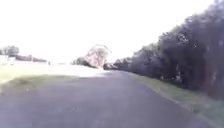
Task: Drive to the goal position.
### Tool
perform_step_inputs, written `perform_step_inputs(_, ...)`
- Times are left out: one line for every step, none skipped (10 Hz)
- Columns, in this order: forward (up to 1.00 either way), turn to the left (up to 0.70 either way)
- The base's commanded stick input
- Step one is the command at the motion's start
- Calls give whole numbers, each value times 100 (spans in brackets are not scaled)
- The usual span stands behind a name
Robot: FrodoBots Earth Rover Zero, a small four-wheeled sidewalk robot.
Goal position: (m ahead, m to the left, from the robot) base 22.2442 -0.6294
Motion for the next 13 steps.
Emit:
perform_step_inputs(100,0)
perform_step_inputs(100,0)
perform_step_inputs(100,0)
perform_step_inputs(100,0)
perform_step_inputs(100,0)
perform_step_inputs(100,0)
perform_step_inputs(100,0)
perform_step_inputs(100,0)
perform_step_inputs(100,0)
perform_step_inputs(100,0)
perform_step_inputs(100,0)
perform_step_inputs(100,0)
perform_step_inputs(100,0)
